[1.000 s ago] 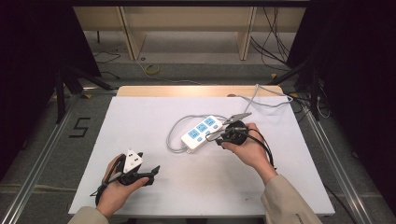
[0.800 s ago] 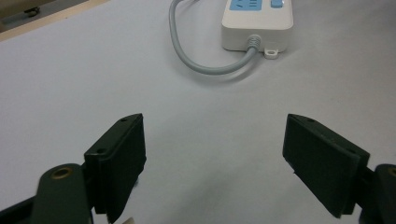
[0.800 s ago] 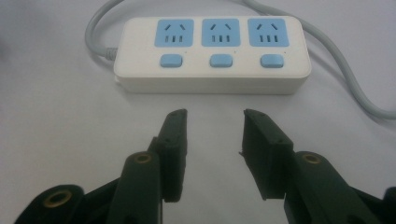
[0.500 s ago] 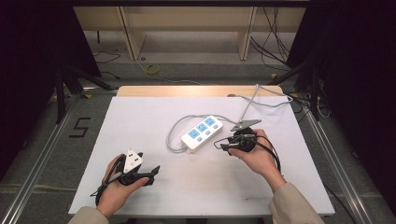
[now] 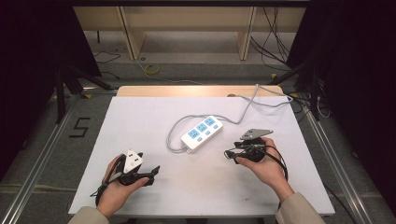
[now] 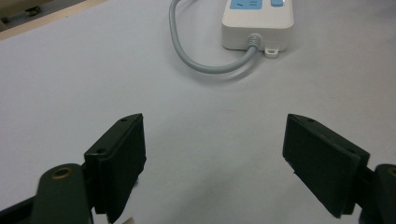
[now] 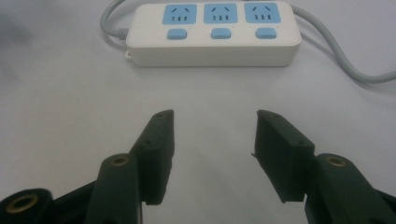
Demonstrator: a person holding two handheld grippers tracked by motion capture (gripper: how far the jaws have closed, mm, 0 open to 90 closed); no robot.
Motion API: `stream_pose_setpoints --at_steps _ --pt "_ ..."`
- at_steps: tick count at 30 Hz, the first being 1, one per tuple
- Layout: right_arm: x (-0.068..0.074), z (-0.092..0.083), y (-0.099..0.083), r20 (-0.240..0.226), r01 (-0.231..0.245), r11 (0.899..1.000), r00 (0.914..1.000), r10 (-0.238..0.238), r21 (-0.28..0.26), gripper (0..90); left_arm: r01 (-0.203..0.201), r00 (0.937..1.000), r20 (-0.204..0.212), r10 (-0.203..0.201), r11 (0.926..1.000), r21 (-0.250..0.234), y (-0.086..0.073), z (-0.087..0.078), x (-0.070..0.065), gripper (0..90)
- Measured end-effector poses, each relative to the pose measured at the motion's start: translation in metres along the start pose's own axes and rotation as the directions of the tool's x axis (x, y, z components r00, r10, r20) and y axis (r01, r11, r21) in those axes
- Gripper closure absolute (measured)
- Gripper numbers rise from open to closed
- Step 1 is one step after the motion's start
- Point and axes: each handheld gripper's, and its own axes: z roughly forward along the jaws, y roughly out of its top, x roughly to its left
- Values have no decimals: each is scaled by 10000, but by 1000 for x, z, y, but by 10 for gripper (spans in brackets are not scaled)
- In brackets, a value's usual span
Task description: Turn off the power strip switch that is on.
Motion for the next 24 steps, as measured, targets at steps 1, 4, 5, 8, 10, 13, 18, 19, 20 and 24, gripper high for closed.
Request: stream_pose_setpoints --at_steps 1,4,5,8,10,13,18,19,20,24 --pt "0 -1 -2 -22 -79 10000 10000 78 -32 469 1 10000 5 -1 10000 10 0 0 0 213" --pt "1 -5 -11 -67 -200 9994 9998 198 -268 467 13 10000 4 -13 10000 13 0 0 0 213" --pt "1 -7 -14 -75 -250 9990 9997 247 -361 464 -10 10000 3 10 10000 13 0 0 0 213" --pt "3 -11 -24 -14 -295 9977 9996 295 -603 454 -11 10000 11 11 10000 34 0 0 0 213" --pt "4 -14 -29 35 -299 9973 9995 302 -668 443 -24 10000 12 23 10000 33 0 0 0 213" --pt "5 -17 -36 74 -324 9958 9994 331 -855 435 -28 10000 15 28 10000 11 0 0 0 213" --pt "10 -21 -47 123 -303 9926 9994 320 -1180 427 -56 10000 40 56 10000 20 0 0 0 213" --pt "11 -21 -48 93 -338 9920 9993 352 -1213 425 -74 10000 36 74 10000 41 0 0 0 213" --pt "12 -21 -50 71 -328 9916 9994 340 -1252 423 -91 9999 49 91 9999 41 0 0 0 213" --pt "14 -21 -53 37 -335 9897 9994 343 -1390 408 -107 9999 53 107 9999 59 0 0 0 212"
